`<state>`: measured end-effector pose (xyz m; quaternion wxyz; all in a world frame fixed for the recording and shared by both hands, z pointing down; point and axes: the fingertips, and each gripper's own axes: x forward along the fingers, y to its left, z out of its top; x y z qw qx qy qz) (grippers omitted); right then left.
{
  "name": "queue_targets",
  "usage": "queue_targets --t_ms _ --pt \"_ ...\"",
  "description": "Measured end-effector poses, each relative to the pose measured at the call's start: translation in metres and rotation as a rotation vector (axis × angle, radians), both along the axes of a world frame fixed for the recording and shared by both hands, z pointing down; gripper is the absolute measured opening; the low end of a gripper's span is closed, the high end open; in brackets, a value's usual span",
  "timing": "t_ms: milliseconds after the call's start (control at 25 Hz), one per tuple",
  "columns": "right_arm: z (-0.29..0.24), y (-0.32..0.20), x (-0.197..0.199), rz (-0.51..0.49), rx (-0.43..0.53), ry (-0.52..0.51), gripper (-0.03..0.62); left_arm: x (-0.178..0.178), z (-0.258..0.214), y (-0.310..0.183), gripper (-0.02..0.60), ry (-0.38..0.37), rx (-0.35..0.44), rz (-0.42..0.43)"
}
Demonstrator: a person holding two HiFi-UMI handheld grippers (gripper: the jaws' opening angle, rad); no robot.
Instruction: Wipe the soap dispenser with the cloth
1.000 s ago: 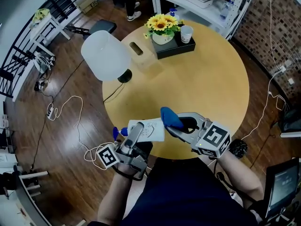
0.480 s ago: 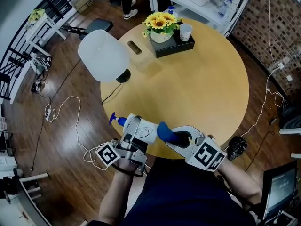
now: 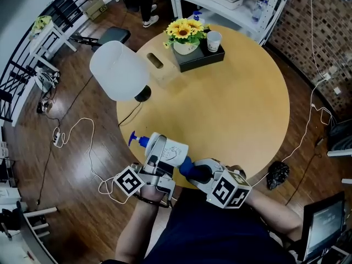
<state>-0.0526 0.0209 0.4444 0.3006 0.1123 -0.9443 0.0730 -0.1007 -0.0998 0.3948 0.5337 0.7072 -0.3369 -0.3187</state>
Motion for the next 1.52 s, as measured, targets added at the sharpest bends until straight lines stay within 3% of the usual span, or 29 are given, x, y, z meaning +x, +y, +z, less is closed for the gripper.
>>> queue_targets --t_ms 160,360,440,560,640,720,840,880,960,1040,1200,1520 --pt "-0.007 -0.003 0.01 0.035 -0.021 -0.059 0.097 0.001 0.002 0.002 0.193 -0.001 -0.009 0.0" --pt "0.011 -0.041 0.046 0.279 -0.11 -0.099 0.097 0.016 -0.001 0.013 0.193 -0.002 -0.008 0.016" --pt "0.018 -0.03 0.045 0.237 -0.126 -0.076 0.097 0.02 0.003 0.014 0.193 -0.011 -0.015 -0.013" --pt "0.021 0.001 0.031 0.094 -0.111 -0.035 0.097 0.024 0.013 0.01 0.193 -0.061 -0.021 -0.052" --pt "0.02 0.017 0.026 0.036 -0.127 -0.077 0.097 0.029 0.024 0.008 0.193 -0.161 -0.004 -0.058" --pt "0.025 0.015 0.036 0.066 -0.151 -0.116 0.097 0.03 0.042 0.009 0.193 -0.404 0.058 -0.056" --pt "0.067 -0.017 0.09 0.319 -0.233 -0.053 0.098 0.041 0.077 0.015 0.193 -0.854 0.172 -0.022" --pt "0.088 -0.03 0.114 0.421 -0.266 -0.001 0.098 0.046 0.093 0.018 0.193 -0.967 0.186 -0.003" --pt "0.127 -0.048 0.157 0.581 -0.336 0.083 0.098 0.057 0.126 0.025 0.195 -1.119 0.178 0.034" --pt "0.156 -0.058 0.185 0.68 -0.404 0.115 0.098 0.064 0.155 0.029 0.193 -1.185 0.14 0.049" --pt "0.199 -0.073 0.21 0.779 -0.461 0.137 0.1 0.074 0.181 0.031 0.195 -1.207 0.092 0.025" --pt "0.247 -0.064 0.21 0.72 -0.515 0.209 0.121 0.079 0.211 0.04 0.2 -1.279 0.008 0.057"
